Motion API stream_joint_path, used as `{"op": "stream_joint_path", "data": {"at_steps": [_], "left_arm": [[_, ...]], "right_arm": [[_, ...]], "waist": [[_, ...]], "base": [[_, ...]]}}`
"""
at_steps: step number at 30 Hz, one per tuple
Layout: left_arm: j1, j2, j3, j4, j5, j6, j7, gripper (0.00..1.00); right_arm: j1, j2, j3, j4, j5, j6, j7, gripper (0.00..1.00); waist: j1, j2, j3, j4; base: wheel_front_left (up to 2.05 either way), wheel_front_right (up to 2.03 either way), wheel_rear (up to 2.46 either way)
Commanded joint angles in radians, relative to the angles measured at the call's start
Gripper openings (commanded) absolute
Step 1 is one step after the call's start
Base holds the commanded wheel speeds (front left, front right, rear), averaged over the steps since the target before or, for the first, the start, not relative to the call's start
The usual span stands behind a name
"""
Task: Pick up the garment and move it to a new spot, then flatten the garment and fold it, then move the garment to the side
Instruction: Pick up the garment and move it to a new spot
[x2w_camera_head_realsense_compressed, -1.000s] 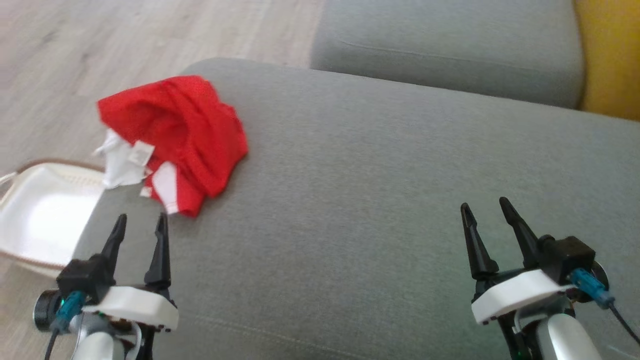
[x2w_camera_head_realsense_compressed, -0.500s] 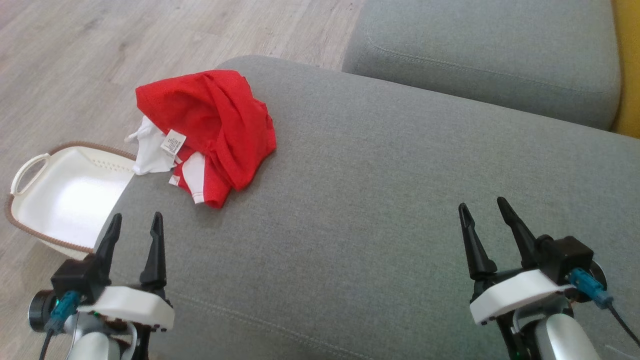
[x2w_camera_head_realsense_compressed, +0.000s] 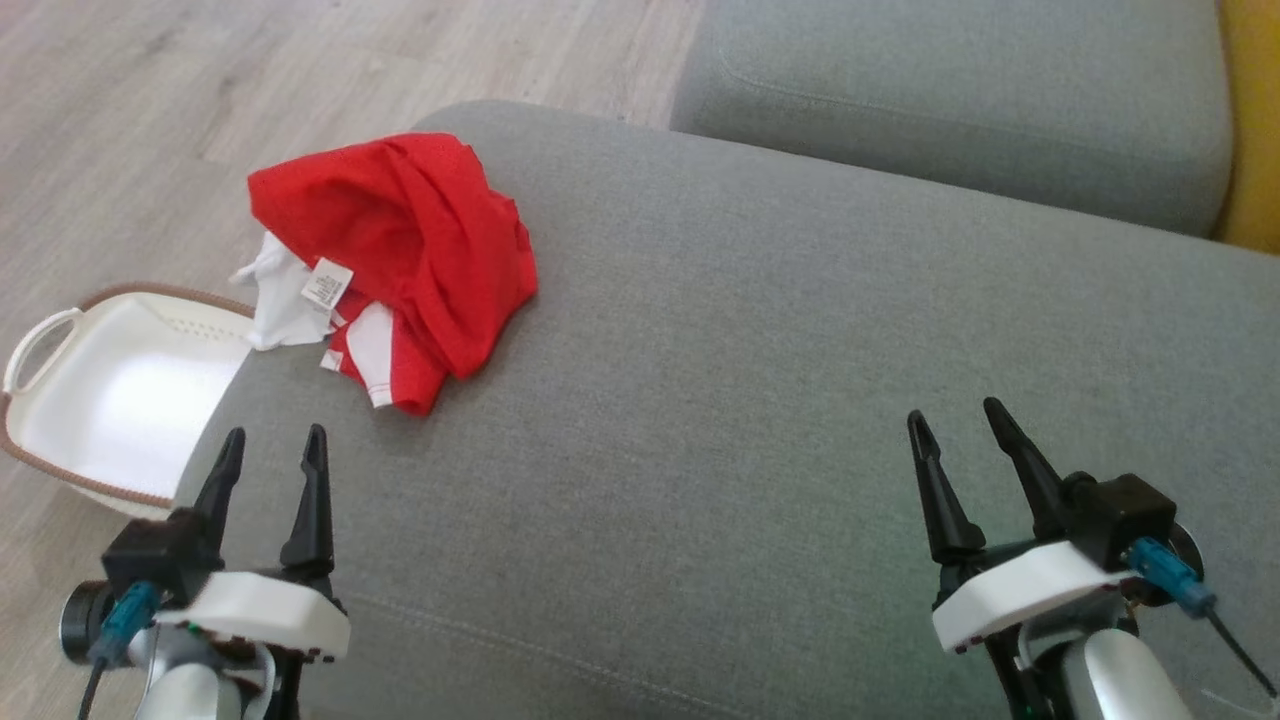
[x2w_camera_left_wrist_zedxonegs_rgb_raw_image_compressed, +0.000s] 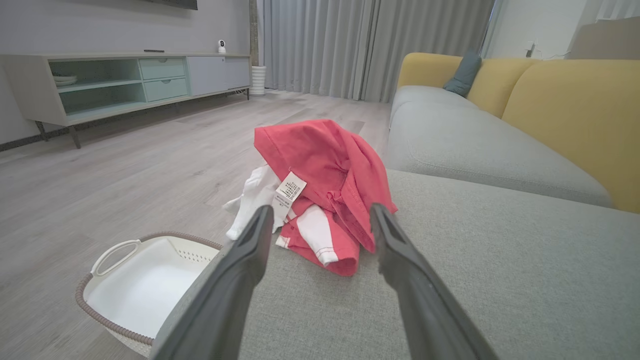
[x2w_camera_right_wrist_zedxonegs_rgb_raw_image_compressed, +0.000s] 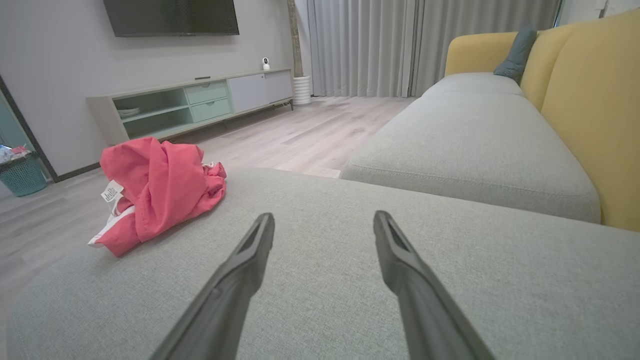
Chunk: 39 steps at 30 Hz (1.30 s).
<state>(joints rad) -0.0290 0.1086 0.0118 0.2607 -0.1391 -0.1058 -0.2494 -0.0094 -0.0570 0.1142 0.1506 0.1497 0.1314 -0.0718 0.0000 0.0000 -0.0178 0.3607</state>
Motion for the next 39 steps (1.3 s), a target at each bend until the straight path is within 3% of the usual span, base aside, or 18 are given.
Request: {"op": "stream_joint_path", "data": {"at_steps": [1, 10, 22, 37, 38, 39], "left_arm": [[-0.075, 0.01, 0.026, -0.024, -0.002, 0.001, -0.012, 1.0], [-0.233, -0.002, 0.026, 0.061, -0.02, 0.004, -0.012, 1.0], [-0.521, 0.039, 0.079, 0.276, -0.044, -0.004, -0.012, 1.0], [-0.785, 0.106, 0.091, 0.696, -0.088, -0.019, -0.012, 1.0], [-0.795, 0.108, 0.083, 0.714, -0.091, -0.021, -0.011, 0.96], [-0.804, 0.111, 0.074, 0.73, -0.095, -0.022, -0.01, 0.66]], "right_arm": [[-0.046, -0.009, 0.024, -0.04, 0.001, -0.001, -0.001, 1.0], [-0.114, -0.045, 0.037, -0.096, -0.014, -0.001, 0.041, 1.0], [-0.204, -0.087, 0.021, -0.181, -0.03, -0.001, 0.084, 1.0], [-0.244, -0.091, 0.017, -0.196, -0.038, -0.001, 0.093, 1.0], [-0.244, -0.09, 0.016, -0.195, -0.037, -0.001, 0.094, 1.0], [-0.243, -0.089, 0.015, -0.194, -0.036, -0.001, 0.094, 1.0]], "waist": [[0.0, 0.0, 0.029, -0.018], [0.0, 0.0, 0.18, -0.093], [0.0, 0.0, 0.406, -0.162], [0.0, 0.0, 0.489, -0.159], [0.0, 0.0, 0.487, -0.159], [0.0, 0.0, 0.485, -0.159]], "base": [[0.0, 0.0, 0.0], [0.0, 0.0, 0.0], [0.0, 0.0, 0.0], [0.0, 0.0, 0.0], [0.0, 0.0, 0.0], [0.0, 0.0, 0.0]]}}
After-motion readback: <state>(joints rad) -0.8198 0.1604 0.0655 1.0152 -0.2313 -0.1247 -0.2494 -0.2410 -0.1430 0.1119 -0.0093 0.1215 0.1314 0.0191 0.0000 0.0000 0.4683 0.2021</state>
